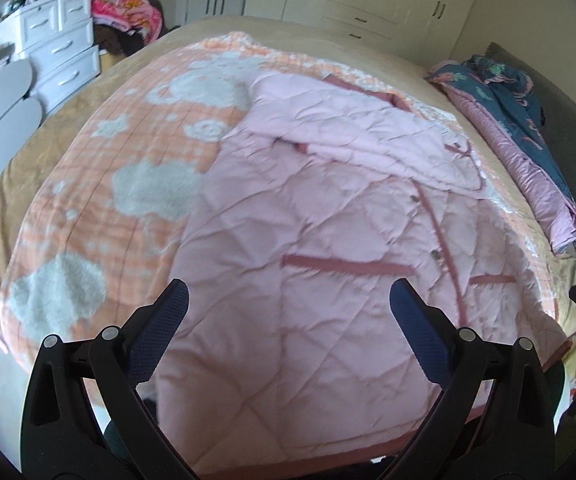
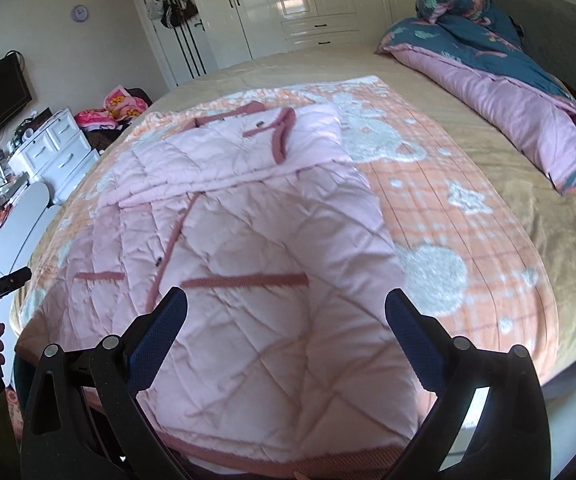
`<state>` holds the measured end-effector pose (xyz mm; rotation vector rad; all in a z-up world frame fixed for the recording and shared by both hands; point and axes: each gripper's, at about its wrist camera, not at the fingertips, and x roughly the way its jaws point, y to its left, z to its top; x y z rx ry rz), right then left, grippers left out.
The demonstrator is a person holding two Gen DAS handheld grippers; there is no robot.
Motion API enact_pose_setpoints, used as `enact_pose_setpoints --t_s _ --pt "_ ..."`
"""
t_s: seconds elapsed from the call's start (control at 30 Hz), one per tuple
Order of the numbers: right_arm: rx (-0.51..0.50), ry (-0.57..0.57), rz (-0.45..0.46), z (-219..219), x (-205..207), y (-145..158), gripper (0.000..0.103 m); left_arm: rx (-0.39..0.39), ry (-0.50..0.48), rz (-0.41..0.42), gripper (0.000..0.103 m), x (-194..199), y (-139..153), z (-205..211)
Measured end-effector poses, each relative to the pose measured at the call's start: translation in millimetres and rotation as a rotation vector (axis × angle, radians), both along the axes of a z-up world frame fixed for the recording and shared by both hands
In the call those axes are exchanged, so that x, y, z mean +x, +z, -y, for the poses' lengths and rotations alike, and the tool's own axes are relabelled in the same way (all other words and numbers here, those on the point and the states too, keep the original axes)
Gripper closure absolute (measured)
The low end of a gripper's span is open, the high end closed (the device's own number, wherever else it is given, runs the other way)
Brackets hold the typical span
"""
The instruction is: Fold large clothes
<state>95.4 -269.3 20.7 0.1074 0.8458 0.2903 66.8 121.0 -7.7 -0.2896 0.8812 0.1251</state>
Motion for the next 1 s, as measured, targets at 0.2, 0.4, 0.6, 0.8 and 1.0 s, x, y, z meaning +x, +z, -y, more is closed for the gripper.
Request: enact_pose_setpoints --t_s 0.2,0.4,0.6,0.8,1.0 --pt "0.013 -0.011 -0.038 10 -7 -11 0.004 -0.038 0.046 -0.044 0.009 -18 -15 -25" --pt "0.021 -0.006 -0.041 14 -12 -10 0.004 -0.085 0.065 -0.089 0.009 -41 -30 -39" --pt "0.029 -0.006 -0.071 23 -17 -15 0.004 -0.15 0.052 -0.121 0.009 -56 -44 -43" --pt "0.012 -0.026 -0.107 36 -20 -20 0.004 -0.191 0.013 -0.119 0.009 -63 -53 -34" --pt "0.019 -0.022 -0.192 50 -19 -32 0.004 -0.169 -0.033 -0.111 0.009 -61 -53 -20"
